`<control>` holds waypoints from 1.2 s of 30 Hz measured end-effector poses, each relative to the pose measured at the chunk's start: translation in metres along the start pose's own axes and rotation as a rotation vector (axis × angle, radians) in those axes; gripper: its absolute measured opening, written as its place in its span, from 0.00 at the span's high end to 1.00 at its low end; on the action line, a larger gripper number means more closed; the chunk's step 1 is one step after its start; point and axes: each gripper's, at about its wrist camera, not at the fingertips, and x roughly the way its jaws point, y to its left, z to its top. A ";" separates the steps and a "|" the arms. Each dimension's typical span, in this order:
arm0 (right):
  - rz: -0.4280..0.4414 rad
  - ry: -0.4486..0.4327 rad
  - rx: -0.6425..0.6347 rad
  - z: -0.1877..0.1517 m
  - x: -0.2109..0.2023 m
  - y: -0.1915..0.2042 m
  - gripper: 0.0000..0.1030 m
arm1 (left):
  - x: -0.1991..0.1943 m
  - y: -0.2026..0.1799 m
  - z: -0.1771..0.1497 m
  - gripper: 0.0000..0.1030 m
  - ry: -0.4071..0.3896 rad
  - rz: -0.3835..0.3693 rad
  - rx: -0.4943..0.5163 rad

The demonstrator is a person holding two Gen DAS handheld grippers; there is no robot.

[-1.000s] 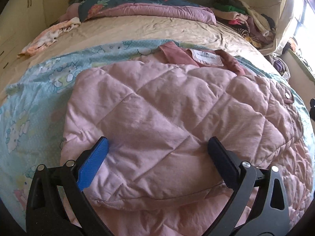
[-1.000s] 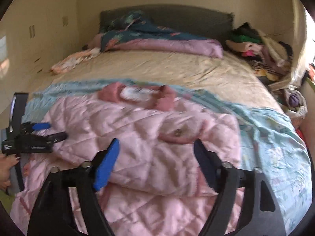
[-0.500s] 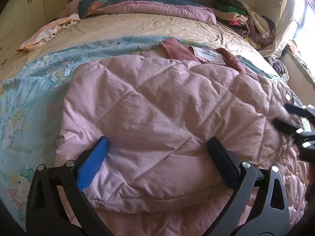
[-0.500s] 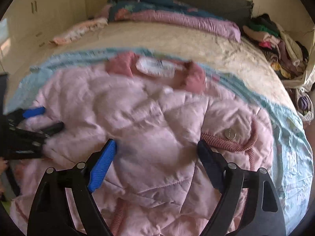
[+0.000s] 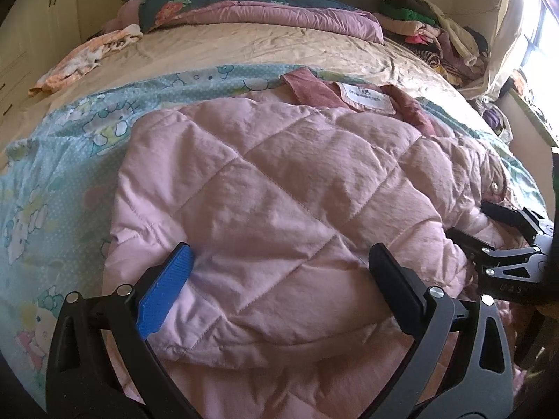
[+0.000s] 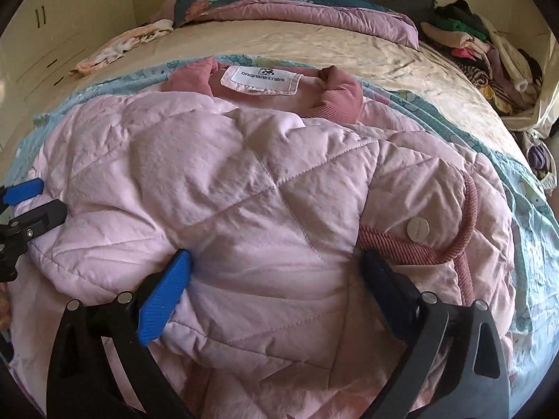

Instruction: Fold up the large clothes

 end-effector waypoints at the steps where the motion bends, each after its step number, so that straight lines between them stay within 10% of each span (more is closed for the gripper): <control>1: 0.006 0.001 0.012 0.001 -0.003 -0.001 0.06 | -0.002 0.000 0.000 0.08 0.002 -0.001 -0.003; 36: 0.016 -0.242 0.086 -0.016 -0.154 -0.004 0.04 | -0.126 -0.016 -0.012 0.08 -0.137 -0.016 -0.017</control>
